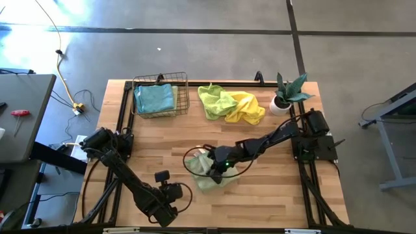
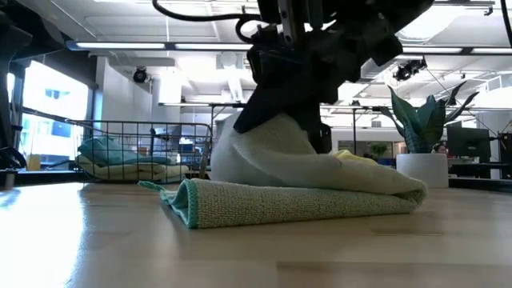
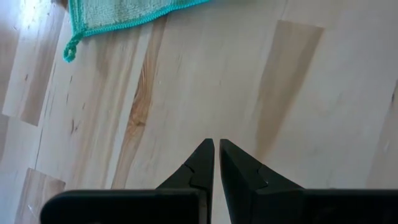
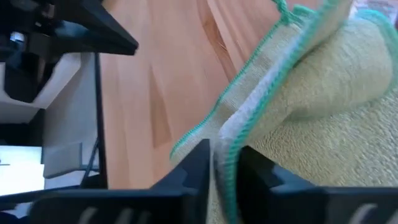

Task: Fold microfiber towels
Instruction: Fold the green towel

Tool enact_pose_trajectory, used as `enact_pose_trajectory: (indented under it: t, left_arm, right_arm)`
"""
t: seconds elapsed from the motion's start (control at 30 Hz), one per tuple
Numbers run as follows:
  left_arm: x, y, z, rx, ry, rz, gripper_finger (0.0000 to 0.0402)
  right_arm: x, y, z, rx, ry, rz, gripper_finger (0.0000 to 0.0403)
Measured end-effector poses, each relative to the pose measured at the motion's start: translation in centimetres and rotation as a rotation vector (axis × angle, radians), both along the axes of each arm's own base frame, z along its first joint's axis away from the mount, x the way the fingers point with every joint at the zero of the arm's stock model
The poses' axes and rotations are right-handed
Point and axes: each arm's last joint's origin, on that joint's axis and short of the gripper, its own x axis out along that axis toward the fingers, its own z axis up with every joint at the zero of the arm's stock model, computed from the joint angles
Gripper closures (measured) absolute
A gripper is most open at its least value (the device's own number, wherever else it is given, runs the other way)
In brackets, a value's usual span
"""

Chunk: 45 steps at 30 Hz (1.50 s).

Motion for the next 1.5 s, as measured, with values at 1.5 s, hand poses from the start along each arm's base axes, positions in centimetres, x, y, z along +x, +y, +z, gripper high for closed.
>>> enact_pose_trajectory:
  t: [1.5]
  left_arm:
    - [1.6, 1.6, 0.2, 0.089, -0.142, 0.095, 0.0384]
  right_arm:
    - [-3.0, 1.6, -0.6, -0.516, 0.135, 0.118, 0.0222]
